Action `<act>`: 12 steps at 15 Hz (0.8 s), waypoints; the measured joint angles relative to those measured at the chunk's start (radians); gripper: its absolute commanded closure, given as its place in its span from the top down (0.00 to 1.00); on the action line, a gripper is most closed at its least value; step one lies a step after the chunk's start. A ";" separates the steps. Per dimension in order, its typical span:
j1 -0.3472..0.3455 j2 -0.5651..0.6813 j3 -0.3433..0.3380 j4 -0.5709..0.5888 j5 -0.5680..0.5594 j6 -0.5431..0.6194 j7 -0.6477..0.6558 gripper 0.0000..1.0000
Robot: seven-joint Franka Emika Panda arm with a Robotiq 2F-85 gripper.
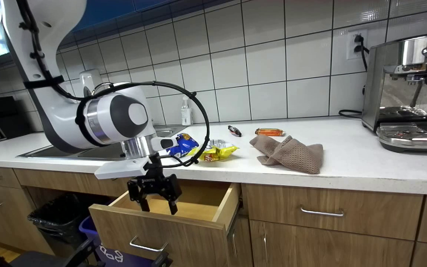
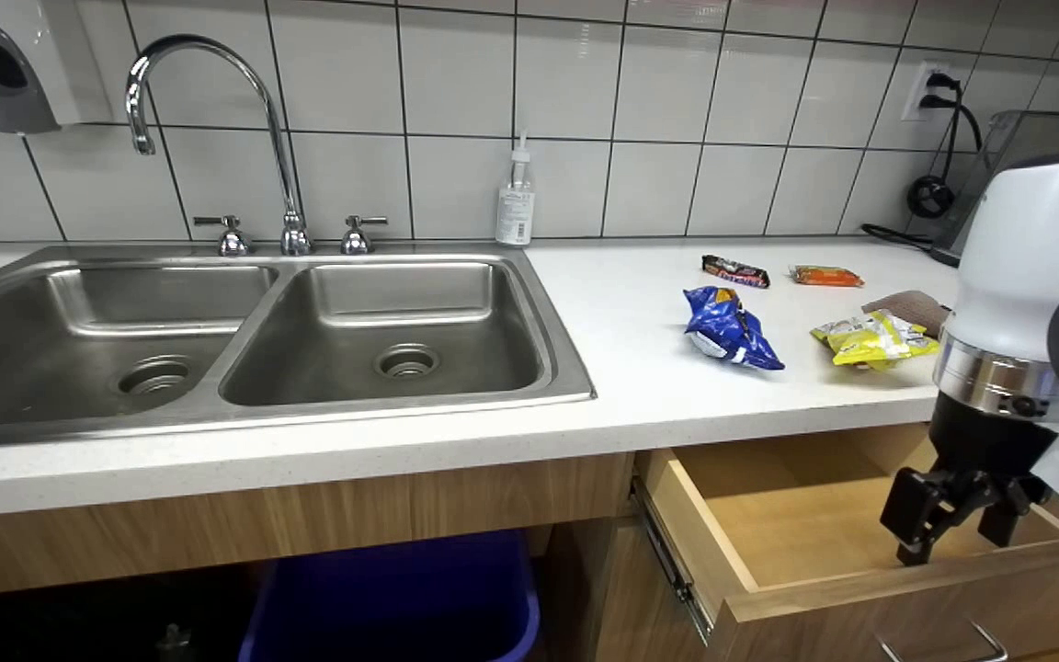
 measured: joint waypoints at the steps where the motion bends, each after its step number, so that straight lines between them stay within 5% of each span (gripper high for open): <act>1: 0.000 -0.008 -0.003 -0.013 -0.008 -0.001 0.001 1.00; 12: -0.005 -0.018 0.000 -0.014 -0.010 -0.060 0.001 1.00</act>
